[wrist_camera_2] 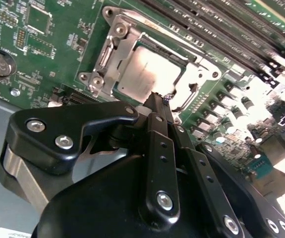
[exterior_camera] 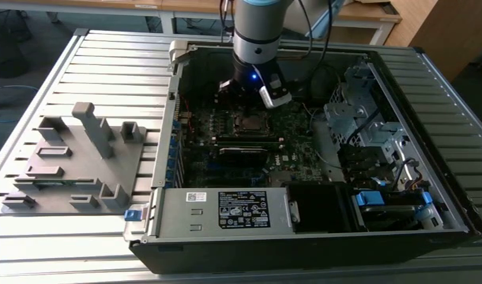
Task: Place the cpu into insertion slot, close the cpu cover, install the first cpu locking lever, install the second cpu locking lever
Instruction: 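Close the cpu cover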
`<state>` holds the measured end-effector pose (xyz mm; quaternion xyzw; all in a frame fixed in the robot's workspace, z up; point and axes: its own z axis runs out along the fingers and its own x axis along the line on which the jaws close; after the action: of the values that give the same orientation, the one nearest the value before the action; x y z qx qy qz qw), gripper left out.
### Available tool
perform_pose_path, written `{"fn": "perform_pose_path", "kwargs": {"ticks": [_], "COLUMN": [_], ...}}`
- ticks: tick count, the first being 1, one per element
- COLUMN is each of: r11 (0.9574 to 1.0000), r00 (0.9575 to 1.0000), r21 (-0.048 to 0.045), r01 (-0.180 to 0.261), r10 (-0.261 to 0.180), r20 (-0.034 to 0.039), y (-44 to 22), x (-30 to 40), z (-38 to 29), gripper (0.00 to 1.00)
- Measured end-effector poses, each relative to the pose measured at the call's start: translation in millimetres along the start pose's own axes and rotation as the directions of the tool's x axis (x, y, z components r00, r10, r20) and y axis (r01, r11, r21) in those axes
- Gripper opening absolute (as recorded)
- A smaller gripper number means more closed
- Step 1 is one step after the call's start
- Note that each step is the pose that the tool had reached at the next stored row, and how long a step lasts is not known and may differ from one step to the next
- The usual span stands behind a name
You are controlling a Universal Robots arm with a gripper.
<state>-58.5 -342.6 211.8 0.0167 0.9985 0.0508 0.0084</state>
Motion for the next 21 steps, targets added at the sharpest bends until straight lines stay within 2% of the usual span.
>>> {"fn": "perform_pose_path", "kwargs": {"ticks": [4, 15, 18, 21], "r11": [1.0000, 1.0000, 0.9999, 0.9999], "r00": [1.0000, 1.0000, 1.0000, 1.0000], "r21": [0.0000, 0.0020, 0.0123, 0.0146], "r01": [0.000, -0.001, -0.002, -0.002], "r10": [0.000, 0.001, 0.002, 0.002], "r20": [0.0000, 0.0001, 0.0008, 0.0006], "y": [-4.0, -4.7, -4.7, -4.8], "x": [2.3, 5.4, 5.5, 5.7], "z": [-0.2, 1.7, 1.8, 2.2], "gripper": [0.10, 0.10, 0.10, 0.10]}}
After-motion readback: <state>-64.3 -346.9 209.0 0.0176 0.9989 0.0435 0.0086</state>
